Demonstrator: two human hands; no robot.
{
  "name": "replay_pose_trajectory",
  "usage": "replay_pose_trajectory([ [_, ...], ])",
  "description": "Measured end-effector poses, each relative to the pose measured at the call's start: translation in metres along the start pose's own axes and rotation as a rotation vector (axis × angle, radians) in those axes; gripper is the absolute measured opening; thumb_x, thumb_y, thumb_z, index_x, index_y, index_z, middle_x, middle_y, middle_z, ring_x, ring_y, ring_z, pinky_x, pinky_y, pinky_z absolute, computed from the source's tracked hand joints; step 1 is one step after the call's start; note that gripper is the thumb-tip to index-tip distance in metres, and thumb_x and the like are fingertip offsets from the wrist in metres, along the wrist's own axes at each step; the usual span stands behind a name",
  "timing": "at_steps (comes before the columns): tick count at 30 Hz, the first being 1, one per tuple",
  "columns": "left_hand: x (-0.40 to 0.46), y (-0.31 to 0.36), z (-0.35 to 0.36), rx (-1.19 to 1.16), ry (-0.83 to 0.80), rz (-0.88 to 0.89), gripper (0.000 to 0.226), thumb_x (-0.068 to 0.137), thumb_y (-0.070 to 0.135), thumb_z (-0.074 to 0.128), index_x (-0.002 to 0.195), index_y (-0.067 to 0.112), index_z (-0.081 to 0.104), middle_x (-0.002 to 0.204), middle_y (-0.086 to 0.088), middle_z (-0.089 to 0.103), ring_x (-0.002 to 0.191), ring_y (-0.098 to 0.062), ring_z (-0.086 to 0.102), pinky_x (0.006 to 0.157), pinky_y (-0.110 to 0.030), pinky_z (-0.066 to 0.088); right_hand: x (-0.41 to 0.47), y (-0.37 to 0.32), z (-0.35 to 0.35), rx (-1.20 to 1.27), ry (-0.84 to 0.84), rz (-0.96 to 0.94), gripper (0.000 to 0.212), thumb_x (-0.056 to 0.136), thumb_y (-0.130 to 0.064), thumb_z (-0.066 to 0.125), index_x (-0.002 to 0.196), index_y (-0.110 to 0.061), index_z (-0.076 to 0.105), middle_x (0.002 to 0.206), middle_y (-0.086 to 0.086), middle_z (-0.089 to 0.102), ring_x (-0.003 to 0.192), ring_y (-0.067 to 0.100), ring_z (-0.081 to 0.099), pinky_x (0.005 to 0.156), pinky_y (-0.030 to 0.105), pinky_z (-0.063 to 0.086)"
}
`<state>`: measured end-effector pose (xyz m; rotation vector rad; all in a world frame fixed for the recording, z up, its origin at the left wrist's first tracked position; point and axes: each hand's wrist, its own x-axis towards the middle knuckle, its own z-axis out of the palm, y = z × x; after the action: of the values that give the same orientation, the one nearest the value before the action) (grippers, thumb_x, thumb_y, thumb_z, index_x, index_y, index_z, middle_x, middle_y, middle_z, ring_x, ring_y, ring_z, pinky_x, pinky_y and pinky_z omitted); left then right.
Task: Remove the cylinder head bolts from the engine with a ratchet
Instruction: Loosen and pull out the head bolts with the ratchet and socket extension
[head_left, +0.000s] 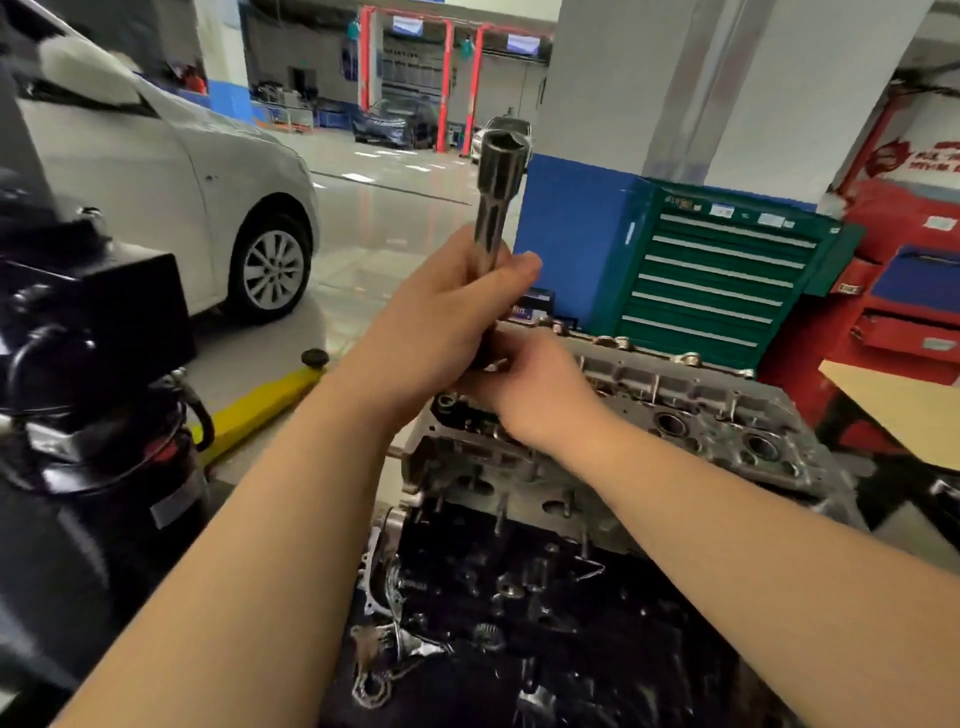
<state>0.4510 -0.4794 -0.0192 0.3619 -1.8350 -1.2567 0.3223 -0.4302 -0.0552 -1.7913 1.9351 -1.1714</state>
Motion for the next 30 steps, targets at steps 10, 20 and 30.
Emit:
replay_pose_trajectory([
  [10,0.008,-0.035,-0.022,-0.125,0.209,0.214,0.027,0.093,0.004,0.070,0.119,0.009,0.065,0.100,-0.008,0.071,0.094,-0.029,0.070,0.092,-0.058,0.057,0.041,0.002,-0.009,-0.095,-0.293,-0.178,0.010,0.090,-0.036,0.076,0.093,-0.027,0.076,0.092,-0.010,0.076,0.088,0.007,0.069,0.088,0.046,0.053],
  [20,0.005,-0.055,-0.009,-0.319,0.258,0.254,0.031,0.098,-0.005,0.062,0.128,0.000,0.063,0.105,-0.015,0.075,0.093,-0.034,0.073,0.084,-0.045,0.061,0.032,0.026,-0.027,0.159,-0.279,-0.216,0.021,0.091,-0.022,0.079,0.112,-0.021,0.080,0.104,-0.004,0.079,0.103,0.021,0.073,0.099,0.052,0.054],
  [30,0.007,-0.051,-0.004,-0.404,0.273,0.237,0.029,0.102,-0.003,0.054,0.127,0.006,0.065,0.106,-0.013,0.076,0.092,-0.029,0.072,0.090,-0.045,0.059,0.034,0.029,-0.025,0.254,-0.231,-0.189,0.018,0.091,-0.018,0.078,0.108,-0.027,0.079,0.099,-0.009,0.080,0.099,0.011,0.075,0.102,0.045,0.055],
])
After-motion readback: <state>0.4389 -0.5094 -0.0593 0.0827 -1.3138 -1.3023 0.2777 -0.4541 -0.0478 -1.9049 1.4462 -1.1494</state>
